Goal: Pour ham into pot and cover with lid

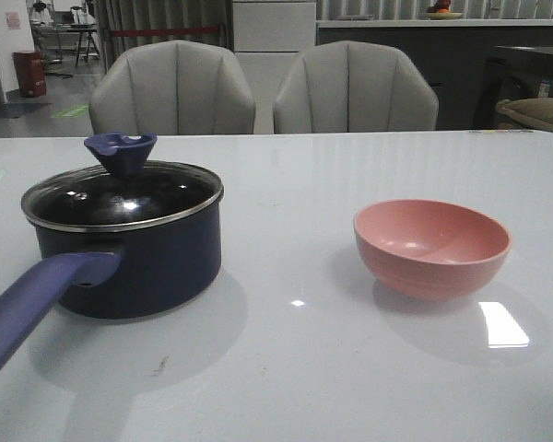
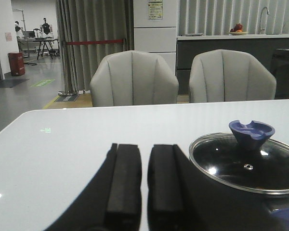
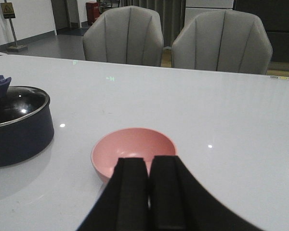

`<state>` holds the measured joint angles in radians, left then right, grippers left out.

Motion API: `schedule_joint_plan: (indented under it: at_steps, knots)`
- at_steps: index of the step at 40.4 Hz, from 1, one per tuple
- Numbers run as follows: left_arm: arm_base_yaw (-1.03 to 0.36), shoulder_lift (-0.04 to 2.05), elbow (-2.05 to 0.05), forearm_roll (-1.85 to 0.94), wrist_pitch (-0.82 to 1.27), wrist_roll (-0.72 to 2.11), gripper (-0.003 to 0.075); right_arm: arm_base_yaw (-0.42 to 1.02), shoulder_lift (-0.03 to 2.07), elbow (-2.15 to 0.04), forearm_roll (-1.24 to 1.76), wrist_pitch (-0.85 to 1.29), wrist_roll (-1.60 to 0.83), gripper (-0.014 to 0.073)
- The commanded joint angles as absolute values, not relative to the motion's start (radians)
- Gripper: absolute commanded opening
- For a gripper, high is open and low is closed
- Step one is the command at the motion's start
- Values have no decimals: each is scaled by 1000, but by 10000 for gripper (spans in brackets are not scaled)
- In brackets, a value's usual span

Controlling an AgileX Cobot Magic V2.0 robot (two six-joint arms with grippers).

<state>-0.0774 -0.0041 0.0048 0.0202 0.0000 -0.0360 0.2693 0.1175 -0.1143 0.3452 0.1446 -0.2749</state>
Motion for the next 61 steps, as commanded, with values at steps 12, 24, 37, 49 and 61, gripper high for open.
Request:
schedule_joint_plan:
  at_steps: [12, 24, 37, 49, 61]
  knots:
    - [-75, -23, 25, 21, -75, -37, 133, 236, 127, -103, 289, 11, -281, 157]
    - [-75, -23, 25, 21, -75, -37, 133, 114, 21, -36, 20, -35, 0, 157]
    - [-75, -23, 25, 21, -75, -37, 133, 115, -30, 22, -53, -57, 130, 157]
    - [-75, -23, 25, 21, -75, -37, 133, 115, -30, 22, -53, -61, 130, 157]
    - [-75, -23, 25, 21, -75, -37, 133, 115, -30, 22, -53, -59, 130, 157]
